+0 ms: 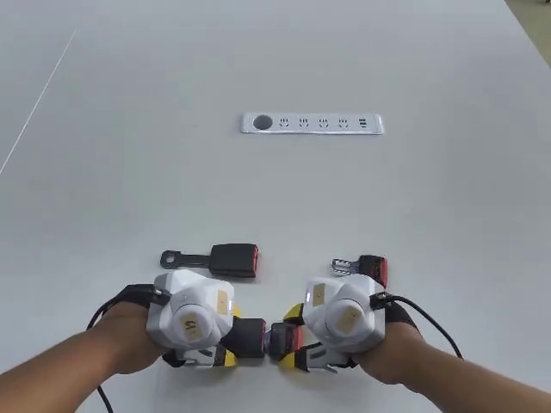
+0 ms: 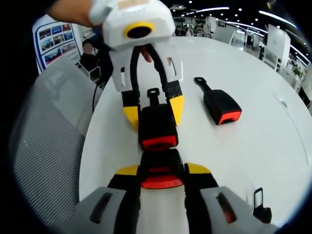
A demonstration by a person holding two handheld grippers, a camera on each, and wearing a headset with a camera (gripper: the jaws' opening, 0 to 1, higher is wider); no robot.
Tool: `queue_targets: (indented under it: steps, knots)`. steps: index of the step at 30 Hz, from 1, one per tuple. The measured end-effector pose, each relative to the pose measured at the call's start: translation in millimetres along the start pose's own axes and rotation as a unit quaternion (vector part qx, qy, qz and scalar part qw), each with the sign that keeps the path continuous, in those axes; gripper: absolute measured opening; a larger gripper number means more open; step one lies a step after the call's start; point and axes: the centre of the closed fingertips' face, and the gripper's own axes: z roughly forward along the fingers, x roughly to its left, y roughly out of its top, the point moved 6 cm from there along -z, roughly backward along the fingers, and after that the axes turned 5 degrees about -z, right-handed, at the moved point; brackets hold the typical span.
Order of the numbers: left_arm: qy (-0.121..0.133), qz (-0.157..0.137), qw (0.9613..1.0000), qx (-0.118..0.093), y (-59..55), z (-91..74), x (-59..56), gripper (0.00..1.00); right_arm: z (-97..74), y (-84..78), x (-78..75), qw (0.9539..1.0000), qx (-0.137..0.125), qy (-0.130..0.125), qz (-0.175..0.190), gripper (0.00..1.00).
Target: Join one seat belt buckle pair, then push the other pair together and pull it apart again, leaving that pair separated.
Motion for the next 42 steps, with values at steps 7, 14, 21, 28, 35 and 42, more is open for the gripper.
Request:
queue_targets:
  steps: [7,14,21,28,35,42]
  knots:
    - [-0.004,0.007,0.9999,-0.008,-1.7,0.4,-0.5,0.34,-0.8,-0.6,0.1,1.0000,-0.007,0.000,-0.004,0.34]
    - [-0.012,0.012,0.9993,-0.033,-5.0,-1.9,-0.4,0.34,-1.9,-4.1,0.6,0.9993,-0.035,-0.006,-0.013,0.34]
    - [-0.022,0.023,0.9976,-0.062,-9.1,-3.4,0.1,0.34,-2.4,-6.6,1.8,0.9973,-0.068,-0.016,-0.021,0.34]
    - [-0.034,0.031,0.9955,-0.083,-11.3,-4.6,0.8,0.34,-2.9,-9.0,3.2,0.9954,-0.090,-0.024,-0.020,0.34]
    - [-0.039,0.027,0.9942,-0.096,-13.5,-6.4,1.7,0.33,-3.8,-9.9,4.2,0.9938,-0.104,-0.031,-0.021,0.34]
    - [-0.041,0.026,0.9939,-0.100,-15.1,-6.5,2.6,0.33,-3.5,-10.9,4.2,0.9935,-0.107,-0.031,-0.024,0.34]
